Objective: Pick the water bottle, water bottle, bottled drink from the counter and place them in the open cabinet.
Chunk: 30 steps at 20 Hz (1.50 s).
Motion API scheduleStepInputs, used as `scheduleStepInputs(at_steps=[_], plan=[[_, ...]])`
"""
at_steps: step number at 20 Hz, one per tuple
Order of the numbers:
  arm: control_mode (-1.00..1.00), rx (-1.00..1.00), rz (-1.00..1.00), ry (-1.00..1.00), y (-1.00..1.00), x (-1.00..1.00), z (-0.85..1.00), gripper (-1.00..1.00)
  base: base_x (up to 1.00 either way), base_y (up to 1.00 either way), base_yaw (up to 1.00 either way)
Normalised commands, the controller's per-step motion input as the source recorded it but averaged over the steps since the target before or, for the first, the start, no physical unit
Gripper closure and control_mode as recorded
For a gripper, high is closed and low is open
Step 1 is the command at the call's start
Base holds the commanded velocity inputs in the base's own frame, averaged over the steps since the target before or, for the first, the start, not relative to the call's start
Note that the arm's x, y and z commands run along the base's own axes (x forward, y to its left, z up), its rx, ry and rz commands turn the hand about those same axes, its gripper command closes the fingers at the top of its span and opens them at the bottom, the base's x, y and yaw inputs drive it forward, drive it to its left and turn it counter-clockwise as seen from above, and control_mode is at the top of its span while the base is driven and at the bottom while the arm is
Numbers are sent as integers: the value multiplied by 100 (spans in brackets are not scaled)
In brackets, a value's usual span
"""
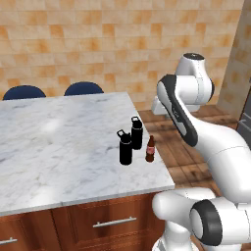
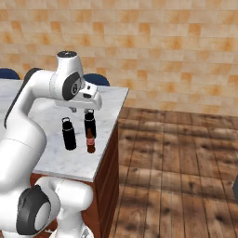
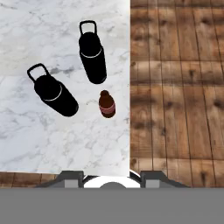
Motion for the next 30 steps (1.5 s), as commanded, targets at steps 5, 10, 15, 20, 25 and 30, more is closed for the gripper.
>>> scheduleStepInputs(at_steps=[5, 10, 15, 20, 25, 30], plan=[[-100, 0, 0, 3, -2, -1, -9, -100, 0, 0, 0], [-100, 7, 11, -9, -18, -18, -24, -100, 0, 0, 0], [-100, 11, 42, -27, -34, -25, -24, -100, 0, 0, 0], [-100, 3, 52, -45, -22, -19, -30, -100, 0, 0, 0], [-100, 12, 37, -32, -20, 0, -31, -100, 0, 0, 0], [-100, 10, 34, -42, -20, 1, -36, -100, 0, 0, 0]])
